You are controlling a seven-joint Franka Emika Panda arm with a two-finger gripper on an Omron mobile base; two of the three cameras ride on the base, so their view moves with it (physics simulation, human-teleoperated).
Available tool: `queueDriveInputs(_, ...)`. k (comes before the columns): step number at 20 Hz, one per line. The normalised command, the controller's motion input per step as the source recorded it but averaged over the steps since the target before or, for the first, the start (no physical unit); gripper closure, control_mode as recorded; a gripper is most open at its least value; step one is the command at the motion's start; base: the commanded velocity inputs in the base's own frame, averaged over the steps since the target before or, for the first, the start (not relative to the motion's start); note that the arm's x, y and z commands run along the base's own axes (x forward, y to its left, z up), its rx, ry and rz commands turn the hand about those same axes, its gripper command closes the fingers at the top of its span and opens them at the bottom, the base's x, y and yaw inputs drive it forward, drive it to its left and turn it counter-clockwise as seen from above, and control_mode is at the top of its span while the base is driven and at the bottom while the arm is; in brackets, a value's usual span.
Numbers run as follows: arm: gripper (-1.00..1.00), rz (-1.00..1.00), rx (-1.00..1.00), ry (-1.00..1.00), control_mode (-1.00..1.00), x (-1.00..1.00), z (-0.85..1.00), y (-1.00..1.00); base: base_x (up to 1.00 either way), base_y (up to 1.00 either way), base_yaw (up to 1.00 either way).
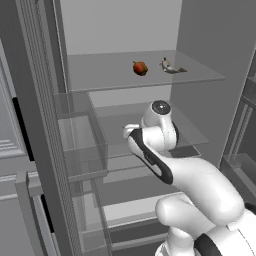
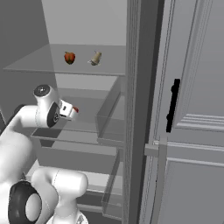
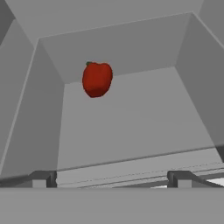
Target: Place one bell pepper and one fish in each tupperware on the nearby counter, to pack two identical lunches.
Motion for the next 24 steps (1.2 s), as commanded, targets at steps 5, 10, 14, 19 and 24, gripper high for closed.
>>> queueDriveInputs(5, -1.00, 0.00, 0.00, 0.00, -1.00, 0.58, -0.23, 0.05, 0.00, 0.00, 0.00)
queueDriveInputs(10, -1.00, 0.00, 0.00, 0.00, -1.00, 0.60, -0.16, 0.13, 0.00, 0.00, 0.00)
queueDriveInputs(14, -1.00, 0.00, 0.00, 0.00, -1.00, 0.56, -0.15, 0.10, 0.00, 0.00, 0.00)
queueDriveInputs(19, -1.00, 0.00, 0.00, 0.00, -1.00, 0.56, -0.18, 0.09, 0.00, 0.00, 0.00)
queueDriveInputs(24, -1.00, 0.00, 0.00, 0.00, -1.00, 0.54, -0.22, 0.07, 0.00, 0.00, 0.00)
